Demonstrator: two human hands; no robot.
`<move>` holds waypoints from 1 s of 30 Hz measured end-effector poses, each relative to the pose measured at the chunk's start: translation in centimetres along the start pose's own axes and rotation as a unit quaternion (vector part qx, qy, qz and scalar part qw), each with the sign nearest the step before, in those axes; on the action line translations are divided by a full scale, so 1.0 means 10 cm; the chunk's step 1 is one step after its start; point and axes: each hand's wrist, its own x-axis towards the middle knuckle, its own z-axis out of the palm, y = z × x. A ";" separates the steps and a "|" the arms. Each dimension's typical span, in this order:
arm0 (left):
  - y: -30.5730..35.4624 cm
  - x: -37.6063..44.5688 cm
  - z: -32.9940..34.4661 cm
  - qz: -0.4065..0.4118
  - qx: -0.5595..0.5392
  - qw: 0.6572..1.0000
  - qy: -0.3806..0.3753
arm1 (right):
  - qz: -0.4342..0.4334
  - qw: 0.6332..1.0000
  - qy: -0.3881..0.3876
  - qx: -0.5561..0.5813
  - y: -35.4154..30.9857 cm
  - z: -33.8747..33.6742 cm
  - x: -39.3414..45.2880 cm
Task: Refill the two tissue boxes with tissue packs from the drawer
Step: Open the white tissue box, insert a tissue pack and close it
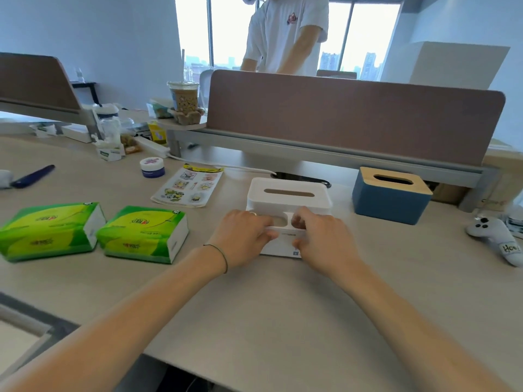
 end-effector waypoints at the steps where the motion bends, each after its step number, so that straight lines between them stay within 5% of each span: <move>1: 0.00 0.01 0.00 -0.002 -0.003 1.000 0.000 | -0.012 1.000 0.003 0.008 0.00 -0.02 0.02; 11: -0.01 0.18 -0.11 -0.005 0.068 0.997 -0.030 | -0.105 0.982 -0.136 -0.075 -0.04 -0.24 0.31; 30: -0.02 0.21 -0.11 -0.039 0.012 0.998 -0.038 | -0.142 0.975 -0.155 -0.067 -0.03 -0.19 0.33</move>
